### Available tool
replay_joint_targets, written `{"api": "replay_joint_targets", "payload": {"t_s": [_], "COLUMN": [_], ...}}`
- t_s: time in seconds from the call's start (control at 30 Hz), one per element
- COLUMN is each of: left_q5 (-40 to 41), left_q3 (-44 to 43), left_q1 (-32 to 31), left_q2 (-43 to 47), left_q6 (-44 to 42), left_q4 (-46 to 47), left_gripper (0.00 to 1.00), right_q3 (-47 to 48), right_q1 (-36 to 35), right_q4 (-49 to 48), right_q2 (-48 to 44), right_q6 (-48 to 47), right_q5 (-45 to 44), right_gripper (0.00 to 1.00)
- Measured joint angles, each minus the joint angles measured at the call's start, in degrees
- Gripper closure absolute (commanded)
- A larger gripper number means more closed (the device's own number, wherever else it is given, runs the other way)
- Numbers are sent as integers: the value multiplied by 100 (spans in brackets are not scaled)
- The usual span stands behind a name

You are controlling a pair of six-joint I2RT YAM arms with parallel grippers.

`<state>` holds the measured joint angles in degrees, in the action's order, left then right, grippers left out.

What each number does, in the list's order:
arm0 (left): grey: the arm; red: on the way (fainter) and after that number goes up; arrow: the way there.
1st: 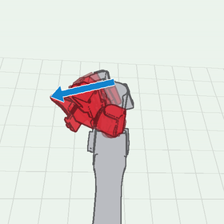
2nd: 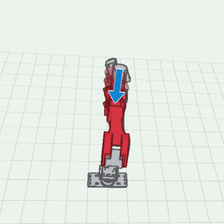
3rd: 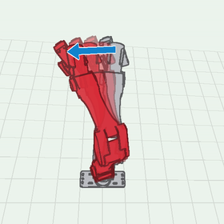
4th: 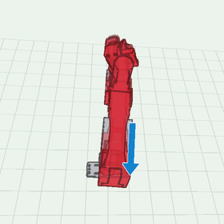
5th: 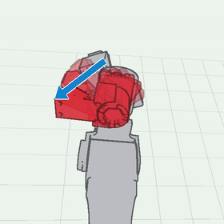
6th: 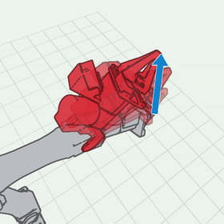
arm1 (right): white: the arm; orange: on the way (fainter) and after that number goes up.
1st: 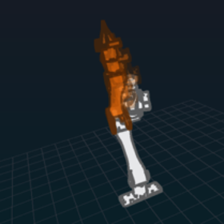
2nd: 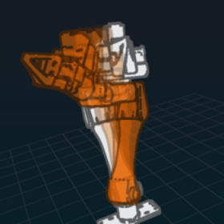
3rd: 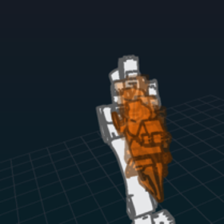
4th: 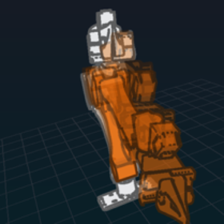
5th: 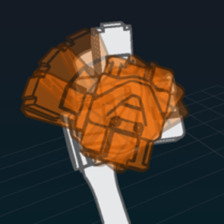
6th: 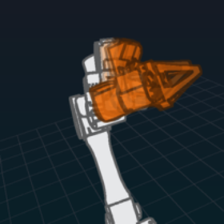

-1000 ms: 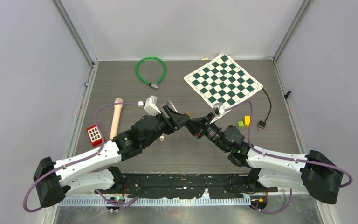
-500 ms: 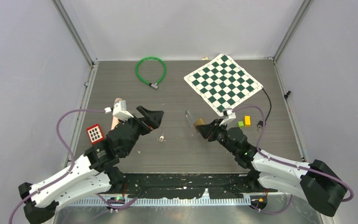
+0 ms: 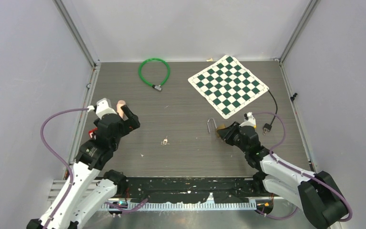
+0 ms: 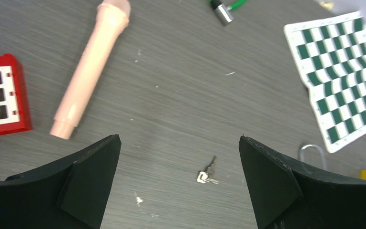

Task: Unlock with the key

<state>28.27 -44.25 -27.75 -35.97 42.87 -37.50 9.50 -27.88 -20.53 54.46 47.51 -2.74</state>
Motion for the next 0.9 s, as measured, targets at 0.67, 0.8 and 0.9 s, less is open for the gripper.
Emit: {"api": "replay_joint_targets", "payload": {"t_s": [0.67, 0.8, 0.9], "left_q5": [-1541, -1545, -1593], "left_q3": [-168, -166, -166], "left_q1": [1681, 1685, 1690], "left_q2": [-205, -170, -240], "left_q6": [-1604, -1633, -1606], "left_q4": [-35, -31, -33], "left_gripper": [0, 0, 1], "right_q3": [-61, 400, 807], "right_q1": [1486, 1488, 1488], "right_q4": [1307, 2297, 2677], "right_q2": [-422, -868, -1207], "right_q6": [188, -175, -428], "right_q5": [190, -105, -328], "right_gripper": [27, 21, 16]}}
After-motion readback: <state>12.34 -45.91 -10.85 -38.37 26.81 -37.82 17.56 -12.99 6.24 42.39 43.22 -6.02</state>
